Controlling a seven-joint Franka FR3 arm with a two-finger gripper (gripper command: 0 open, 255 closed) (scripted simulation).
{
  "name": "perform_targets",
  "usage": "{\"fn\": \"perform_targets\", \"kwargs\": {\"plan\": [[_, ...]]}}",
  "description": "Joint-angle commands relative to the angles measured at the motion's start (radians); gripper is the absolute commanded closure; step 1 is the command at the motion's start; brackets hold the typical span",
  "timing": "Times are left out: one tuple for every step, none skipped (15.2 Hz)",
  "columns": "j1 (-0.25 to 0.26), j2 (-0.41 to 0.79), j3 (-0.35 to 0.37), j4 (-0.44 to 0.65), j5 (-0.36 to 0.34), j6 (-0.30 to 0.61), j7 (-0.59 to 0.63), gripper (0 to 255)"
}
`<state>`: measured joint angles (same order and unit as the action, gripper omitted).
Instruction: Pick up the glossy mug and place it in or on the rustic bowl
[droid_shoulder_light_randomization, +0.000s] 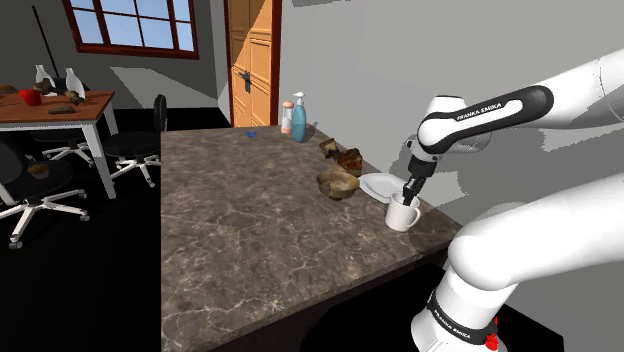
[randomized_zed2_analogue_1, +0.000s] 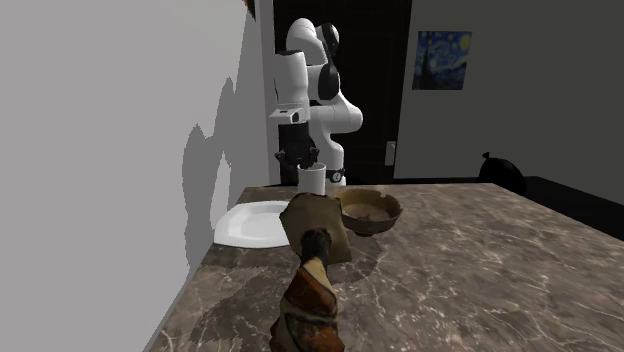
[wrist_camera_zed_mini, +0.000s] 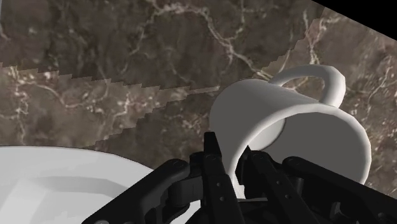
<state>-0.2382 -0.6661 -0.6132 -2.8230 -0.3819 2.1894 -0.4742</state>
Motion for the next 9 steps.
{"fn": "perform_targets", "kwargs": {"plan": [[0.000,0.000,0.000,0.000,0.000,0.000,0.000,255],[0.000,0.000,0.000,0.000,0.000,0.000,0.000,255],[0.000,0.000,0.000,0.000,0.000,0.000,0.000,255],[0.000,0.000,0.000,0.000,0.000,0.000,0.000,255],[0.000,0.000,0.000,0.000,0.000,0.000,0.000,255],[-0.001,-0.011,0.007,0.007,0.003,-0.019,0.001,255],[-0.002,-0.022,0.013,0.015,0.007,-0.037,0.002,255],[-0.002,-0.032,0.020,0.023,0.010,-0.054,0.002,255],[-0.002,-0.041,0.026,0.031,0.014,-0.072,0.003,255]]}}
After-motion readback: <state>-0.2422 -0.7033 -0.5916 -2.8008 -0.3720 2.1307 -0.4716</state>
